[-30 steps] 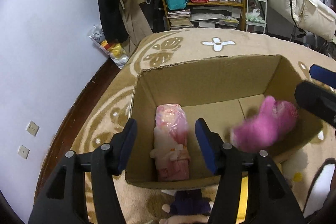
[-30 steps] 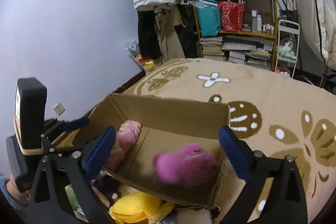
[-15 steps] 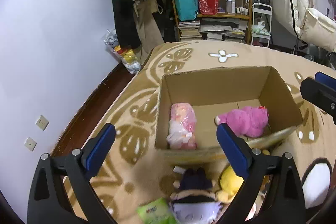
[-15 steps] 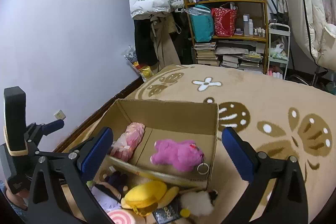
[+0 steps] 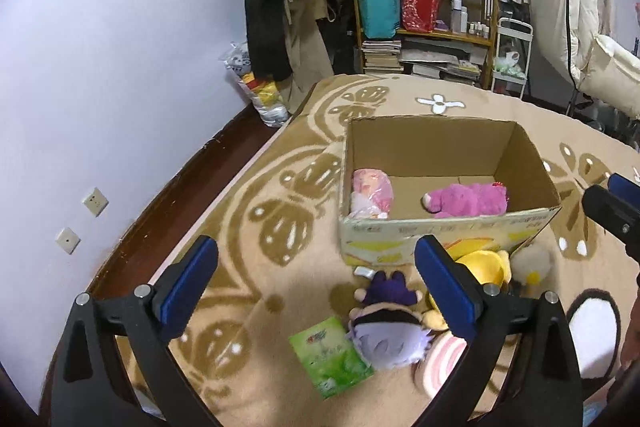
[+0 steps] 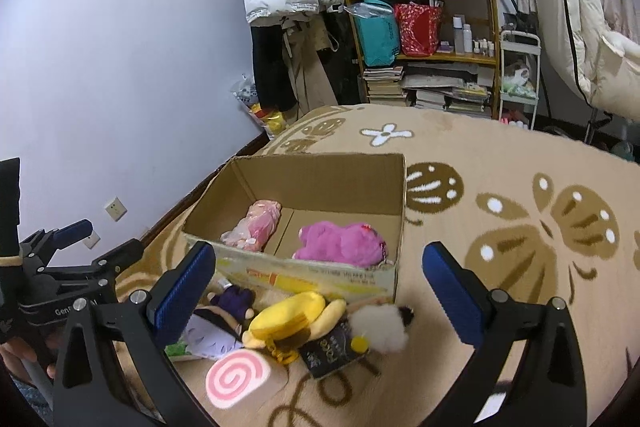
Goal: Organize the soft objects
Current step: 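Withdraw both tools from the box toward the remaining toys beside it, then grasp the purple-hatted doll with the left tool while the right tool grasps the white penguin plush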
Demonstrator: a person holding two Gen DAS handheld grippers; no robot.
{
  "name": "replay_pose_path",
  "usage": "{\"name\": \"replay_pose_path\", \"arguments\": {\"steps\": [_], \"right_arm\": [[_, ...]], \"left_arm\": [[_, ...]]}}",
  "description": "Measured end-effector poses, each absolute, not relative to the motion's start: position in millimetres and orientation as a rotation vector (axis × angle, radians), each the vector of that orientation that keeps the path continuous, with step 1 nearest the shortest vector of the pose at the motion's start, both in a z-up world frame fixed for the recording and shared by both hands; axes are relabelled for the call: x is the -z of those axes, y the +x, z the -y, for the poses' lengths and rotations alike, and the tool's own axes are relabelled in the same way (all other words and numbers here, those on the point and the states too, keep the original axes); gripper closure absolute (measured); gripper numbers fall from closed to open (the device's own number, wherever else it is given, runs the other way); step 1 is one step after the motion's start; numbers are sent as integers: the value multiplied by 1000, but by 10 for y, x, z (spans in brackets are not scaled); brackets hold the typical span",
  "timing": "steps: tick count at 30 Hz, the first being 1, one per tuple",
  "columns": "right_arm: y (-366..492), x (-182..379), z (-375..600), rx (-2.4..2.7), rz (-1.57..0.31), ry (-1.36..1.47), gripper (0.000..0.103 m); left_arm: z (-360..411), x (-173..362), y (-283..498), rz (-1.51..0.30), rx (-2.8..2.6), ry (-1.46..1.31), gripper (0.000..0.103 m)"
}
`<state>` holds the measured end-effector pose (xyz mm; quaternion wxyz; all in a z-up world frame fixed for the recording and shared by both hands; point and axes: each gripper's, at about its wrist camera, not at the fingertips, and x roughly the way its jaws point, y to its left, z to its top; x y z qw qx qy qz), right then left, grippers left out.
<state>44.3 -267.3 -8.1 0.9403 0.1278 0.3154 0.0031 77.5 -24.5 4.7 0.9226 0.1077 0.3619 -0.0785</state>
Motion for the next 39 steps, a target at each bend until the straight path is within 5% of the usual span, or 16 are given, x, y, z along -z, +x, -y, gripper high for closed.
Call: {"name": "replay_pose_path", "arguments": {"steps": [30, 39], "right_arm": [[654, 837, 2868, 91, -846, 376, 0], [786, 1066, 2932, 130, -924, 400, 19]], "left_arm": [[392, 615, 960, -931, 236, 275, 5], [636, 840, 1076, -990, 269, 345, 5]]}}
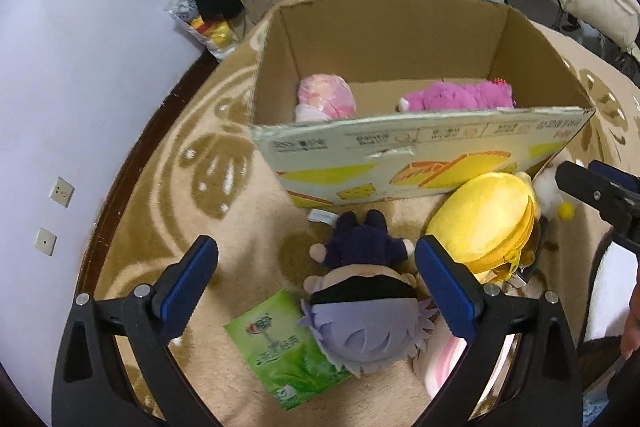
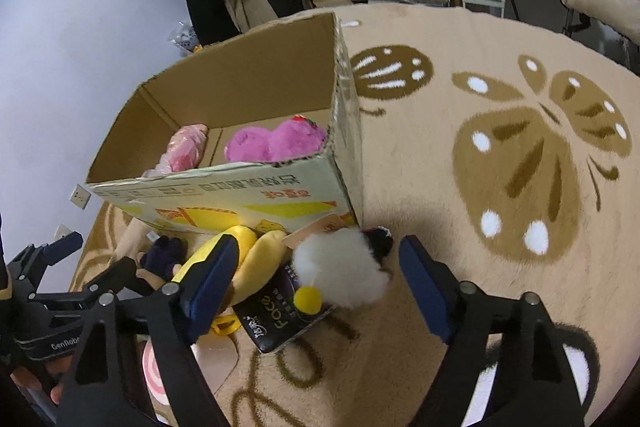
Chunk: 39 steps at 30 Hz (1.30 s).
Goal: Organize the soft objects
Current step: 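Grasp the purple-hatted doll with the left tool while the right tool grasps the white penguin plush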
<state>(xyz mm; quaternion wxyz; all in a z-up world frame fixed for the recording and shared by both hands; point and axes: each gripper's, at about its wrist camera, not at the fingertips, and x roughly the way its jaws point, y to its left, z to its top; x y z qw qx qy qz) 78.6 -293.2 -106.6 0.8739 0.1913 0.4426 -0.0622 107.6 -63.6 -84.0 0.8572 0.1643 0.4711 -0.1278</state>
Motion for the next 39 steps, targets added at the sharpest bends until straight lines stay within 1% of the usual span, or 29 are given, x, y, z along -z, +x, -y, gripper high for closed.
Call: {"name": "replay_pose_path", "arguments": {"steps": [1, 3, 4, 5, 18, 21, 22, 23, 24, 27, 29, 31, 32, 39], "right_arm": [[800, 1085, 2938, 131, -929, 401, 21], [829, 1116, 2955, 144, -934, 404, 28], [845, 1133, 2969, 154, -935, 406, 36], [862, 1150, 2980, 152, -940, 410, 38], [1012, 1400, 2998, 146, -1037, 424, 38], [1041, 1466, 2998, 145, -1064, 425, 41], [1048, 1482, 2996, 149, -1070, 419, 44], [1051, 1491, 3000, 151, -1072, 416, 44], [1052, 1497, 3009, 149, -1073, 418, 44], [1067, 1500, 3018, 152, -1084, 414, 48], [1078, 1513, 3031, 158, -1092, 409, 55], [1091, 1537, 3043, 167, -1106, 394, 59], [1100, 1544, 3042, 169, -1111, 386, 60], [1109, 1555, 3033, 172, -1110, 376, 61]], "left_arm": [[640, 864, 1087, -999, 274, 344, 5], [666, 919, 1099, -1020, 285, 346, 5], [680, 949, 1101, -1033, 290, 349, 5], [695, 984, 1105, -1045, 294, 357, 5], [816, 1309, 1186, -1141, 309, 399, 5], [822, 1345, 1207, -1153, 315, 387, 6], [829, 1358, 1237, -1158, 317, 381, 8], [829, 1370, 1246, -1162, 319, 375, 11], [833, 1384, 1254, -1170, 328, 367, 13], [830, 1418, 1284, -1186, 346, 349, 21], [838, 1434, 1288, -1197, 360, 334, 28], [819, 1458, 1300, -1212, 376, 315, 32], [817, 1458, 1303, -1214, 377, 312, 35], [813, 1485, 1258, -1223, 392, 307, 39]]}}
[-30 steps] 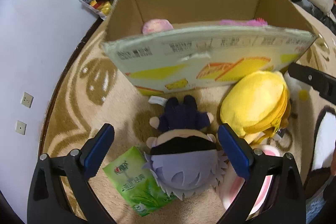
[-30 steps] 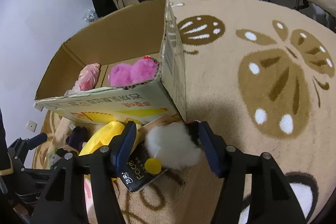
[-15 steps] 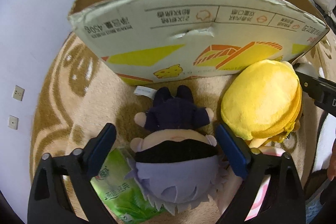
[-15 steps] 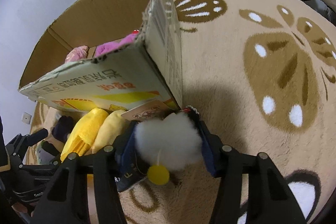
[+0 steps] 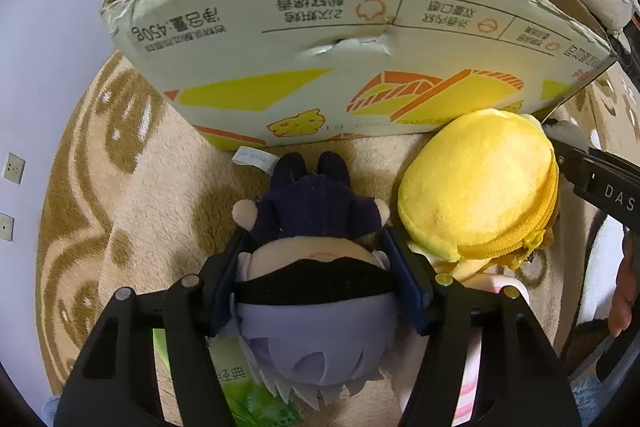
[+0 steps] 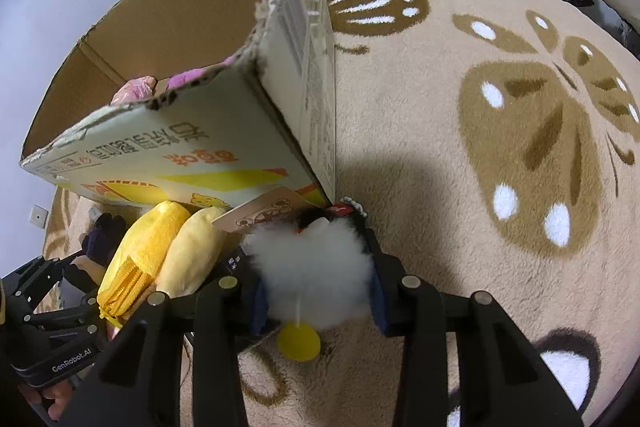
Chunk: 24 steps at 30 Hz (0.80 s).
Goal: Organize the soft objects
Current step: 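Grasp the purple-hatted doll with the left tool while the right tool grasps the white penguin plush, then lift both held plushes and carry them over the open box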
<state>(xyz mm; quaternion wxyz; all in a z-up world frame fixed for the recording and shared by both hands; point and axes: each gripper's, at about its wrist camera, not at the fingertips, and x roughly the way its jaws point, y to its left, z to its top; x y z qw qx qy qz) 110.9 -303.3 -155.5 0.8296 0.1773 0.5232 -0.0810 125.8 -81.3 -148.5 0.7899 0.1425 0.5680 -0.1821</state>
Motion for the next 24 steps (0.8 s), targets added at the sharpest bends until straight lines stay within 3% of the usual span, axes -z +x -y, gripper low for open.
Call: {"name": "replay_pose_path", "arguments": {"steps": [7, 16, 24], "right_arm": [[1101, 1558, 2995, 174, -1111, 357, 62], [1072, 1484, 2926, 165, -1093, 348, 63], [923, 1224, 2853, 119, -1022, 354, 63]], "left_arm": [[755, 1516, 1267, -1241, 402, 292, 37], [597, 1488, 1373, -1246, 411, 264, 44], [371, 1262, 1343, -1145, 334, 214, 44]]}}
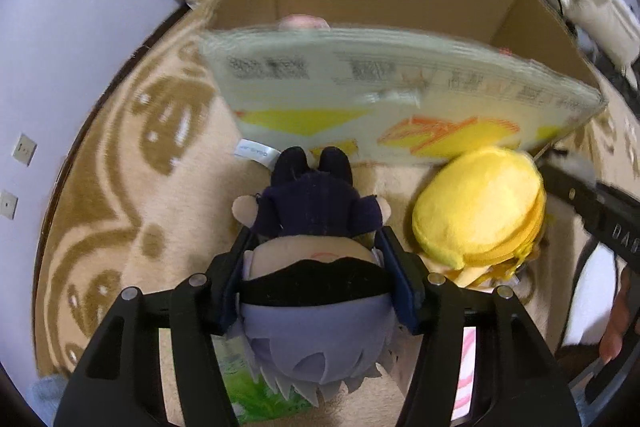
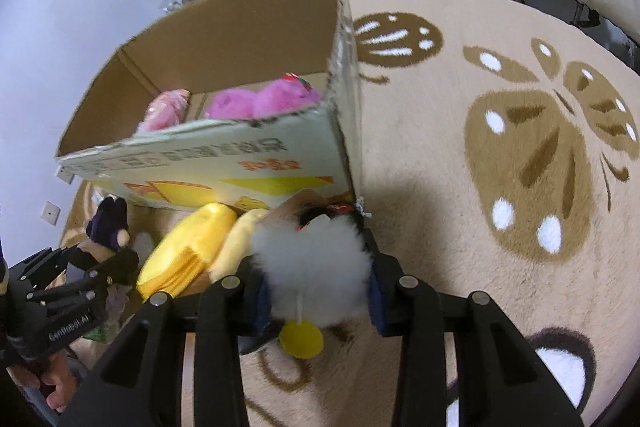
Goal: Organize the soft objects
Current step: 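Lift both held plushes and carry them over the open box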
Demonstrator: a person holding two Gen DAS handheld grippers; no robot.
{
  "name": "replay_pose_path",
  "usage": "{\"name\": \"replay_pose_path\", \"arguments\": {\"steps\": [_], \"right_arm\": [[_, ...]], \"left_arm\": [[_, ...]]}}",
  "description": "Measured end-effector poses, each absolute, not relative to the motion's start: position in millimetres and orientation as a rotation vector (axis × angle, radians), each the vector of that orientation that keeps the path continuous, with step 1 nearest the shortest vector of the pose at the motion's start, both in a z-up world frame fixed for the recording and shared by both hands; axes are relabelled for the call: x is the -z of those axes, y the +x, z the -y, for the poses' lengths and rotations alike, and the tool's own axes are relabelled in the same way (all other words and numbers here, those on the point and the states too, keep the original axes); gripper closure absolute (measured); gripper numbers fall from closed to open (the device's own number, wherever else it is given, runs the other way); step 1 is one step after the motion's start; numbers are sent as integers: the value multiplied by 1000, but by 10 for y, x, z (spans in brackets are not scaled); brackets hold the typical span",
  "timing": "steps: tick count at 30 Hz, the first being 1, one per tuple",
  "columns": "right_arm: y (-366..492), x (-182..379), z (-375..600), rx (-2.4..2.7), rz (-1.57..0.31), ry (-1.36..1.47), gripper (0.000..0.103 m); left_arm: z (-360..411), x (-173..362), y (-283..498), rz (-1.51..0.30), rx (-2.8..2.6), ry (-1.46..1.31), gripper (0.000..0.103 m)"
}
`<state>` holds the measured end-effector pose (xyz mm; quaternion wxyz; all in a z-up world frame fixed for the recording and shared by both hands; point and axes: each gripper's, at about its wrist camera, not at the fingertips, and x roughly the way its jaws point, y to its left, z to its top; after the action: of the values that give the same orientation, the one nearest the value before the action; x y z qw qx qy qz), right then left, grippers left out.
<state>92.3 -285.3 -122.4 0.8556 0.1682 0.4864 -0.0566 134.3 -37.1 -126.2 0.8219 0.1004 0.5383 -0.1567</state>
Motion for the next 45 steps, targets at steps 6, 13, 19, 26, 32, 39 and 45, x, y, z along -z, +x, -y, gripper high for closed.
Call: {"name": "replay_pose_path", "arguments": {"steps": [6, 13, 19, 26, 32, 39, 45], "right_arm": [[819, 1012, 2826, 101, -957, 342, 63], [658, 637, 2862, 77, -819, 343, 63], [510, 282, 2783, 58, -699, 297, 63], [477, -46, 2701, 39, -609, 267, 63], [543, -200, 2696, 35, -563, 254, 63], [715, -259, 2719, 37, -538, 245, 63], [891, -170, 2732, 27, -556, 237, 63]], "left_arm": [[149, 945, 1205, -1018, 282, 153, 44], [83, 539, 961, -814, 200, 192, 43], [32, 283, 892, -738, 171, 160, 43], [99, -30, 796, -621, 166, 208, 43], [179, -243, 852, -548, 171, 230, 43], [320, -252, 1046, -541, 175, 247, 43], [475, -239, 1265, -531, 184, 275, 43]]}}
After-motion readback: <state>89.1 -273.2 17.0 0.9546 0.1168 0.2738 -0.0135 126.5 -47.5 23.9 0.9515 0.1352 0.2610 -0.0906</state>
